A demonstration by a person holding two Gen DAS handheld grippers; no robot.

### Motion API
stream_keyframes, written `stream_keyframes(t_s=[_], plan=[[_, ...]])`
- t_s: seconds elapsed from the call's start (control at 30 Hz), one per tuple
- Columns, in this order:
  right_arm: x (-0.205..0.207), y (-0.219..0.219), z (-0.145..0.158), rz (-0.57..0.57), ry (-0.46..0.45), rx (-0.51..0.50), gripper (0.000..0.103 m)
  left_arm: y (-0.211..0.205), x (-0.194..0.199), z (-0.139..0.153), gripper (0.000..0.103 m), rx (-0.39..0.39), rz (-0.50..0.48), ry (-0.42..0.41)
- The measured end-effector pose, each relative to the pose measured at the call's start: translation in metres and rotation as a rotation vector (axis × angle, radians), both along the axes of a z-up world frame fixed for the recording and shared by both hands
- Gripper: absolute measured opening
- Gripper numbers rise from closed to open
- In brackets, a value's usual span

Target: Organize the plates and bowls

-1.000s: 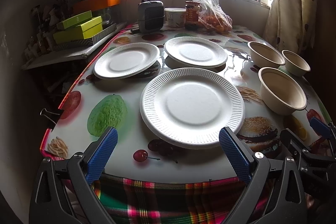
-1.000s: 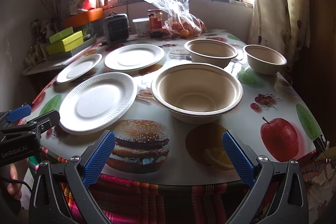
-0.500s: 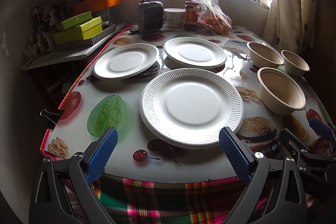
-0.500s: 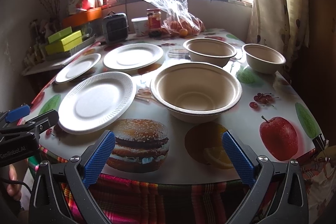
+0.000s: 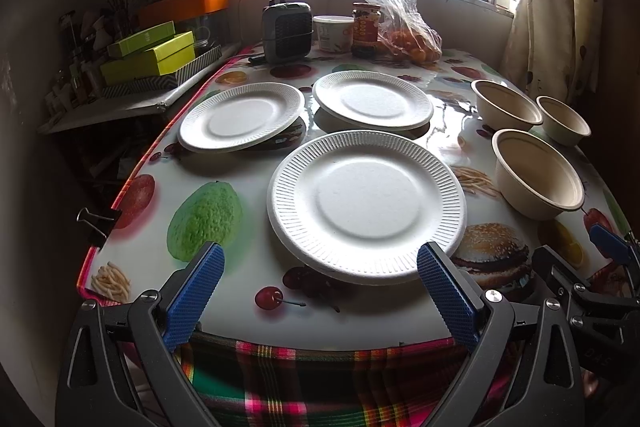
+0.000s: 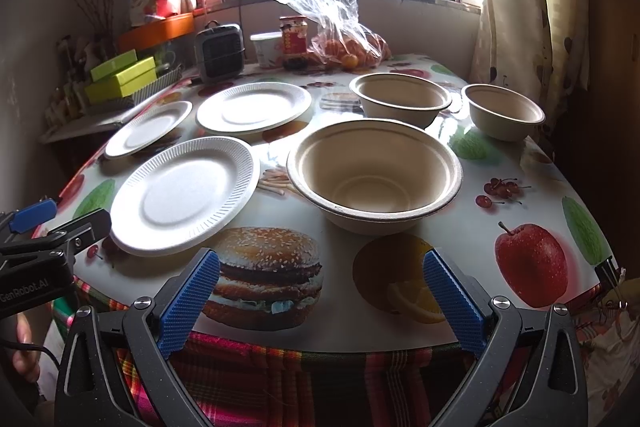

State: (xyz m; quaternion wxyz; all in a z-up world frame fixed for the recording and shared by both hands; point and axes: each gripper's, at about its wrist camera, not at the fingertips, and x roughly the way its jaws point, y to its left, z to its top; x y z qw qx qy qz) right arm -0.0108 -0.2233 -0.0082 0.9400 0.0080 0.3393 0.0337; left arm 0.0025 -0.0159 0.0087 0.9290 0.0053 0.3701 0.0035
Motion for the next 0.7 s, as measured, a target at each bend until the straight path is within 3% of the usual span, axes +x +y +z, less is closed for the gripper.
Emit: stream_keyframes(t_s=[0.33,0.7], plan=[[0.01,0.01,0.017,0.053,-0.017,-0.001,0.103,0.017,0.009,0.008,0.098,-0.02,0.024,-0.007],[0.055,0.041,0.052,0.15,-0.042,-0.013,0.103,0.064,0.036,0.031,0.098,-0.034,0.101,-0.031]])
